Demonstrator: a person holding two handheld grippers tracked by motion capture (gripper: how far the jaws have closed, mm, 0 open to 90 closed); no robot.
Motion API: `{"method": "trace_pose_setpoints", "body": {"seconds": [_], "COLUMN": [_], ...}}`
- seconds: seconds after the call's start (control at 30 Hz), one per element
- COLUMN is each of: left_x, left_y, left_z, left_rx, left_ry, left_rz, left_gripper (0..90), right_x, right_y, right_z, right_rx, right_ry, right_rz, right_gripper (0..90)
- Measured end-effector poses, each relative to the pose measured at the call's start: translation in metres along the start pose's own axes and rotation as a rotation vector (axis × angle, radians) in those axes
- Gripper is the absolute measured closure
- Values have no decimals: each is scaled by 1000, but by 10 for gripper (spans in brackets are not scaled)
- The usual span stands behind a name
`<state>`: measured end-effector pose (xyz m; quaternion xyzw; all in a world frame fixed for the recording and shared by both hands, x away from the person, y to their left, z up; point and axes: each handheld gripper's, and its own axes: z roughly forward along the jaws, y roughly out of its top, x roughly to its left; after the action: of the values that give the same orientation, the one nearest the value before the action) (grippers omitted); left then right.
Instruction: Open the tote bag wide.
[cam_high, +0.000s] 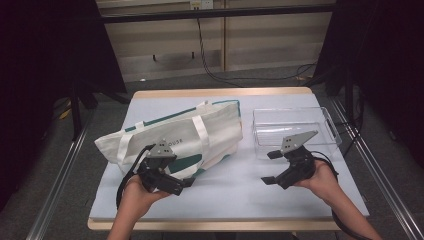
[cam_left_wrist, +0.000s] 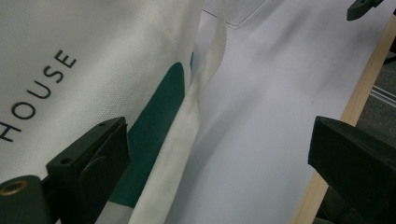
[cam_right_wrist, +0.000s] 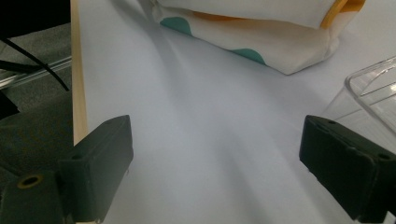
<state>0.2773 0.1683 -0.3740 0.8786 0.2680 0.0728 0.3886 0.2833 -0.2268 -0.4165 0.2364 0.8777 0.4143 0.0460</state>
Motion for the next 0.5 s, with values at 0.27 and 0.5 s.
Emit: {"method": "trace_pose_setpoints", "body": {"seconds": [0.27, 0.5], "left_x": [1, 0], "left_y": [1, 4], "left_z": [-5, -6], "left_rx": [-15, -12], "left_ry": [3, -10], "left_rz": [-8, -5], "left_gripper": [54, 53], "right_x": [-1, -1], "right_y": [4, 9], "right_z": [0, 2], "right_rx": [-12, -17], "right_ry": [12, 20], "right_rz": [7, -1], "right_gripper": [99, 102]}}
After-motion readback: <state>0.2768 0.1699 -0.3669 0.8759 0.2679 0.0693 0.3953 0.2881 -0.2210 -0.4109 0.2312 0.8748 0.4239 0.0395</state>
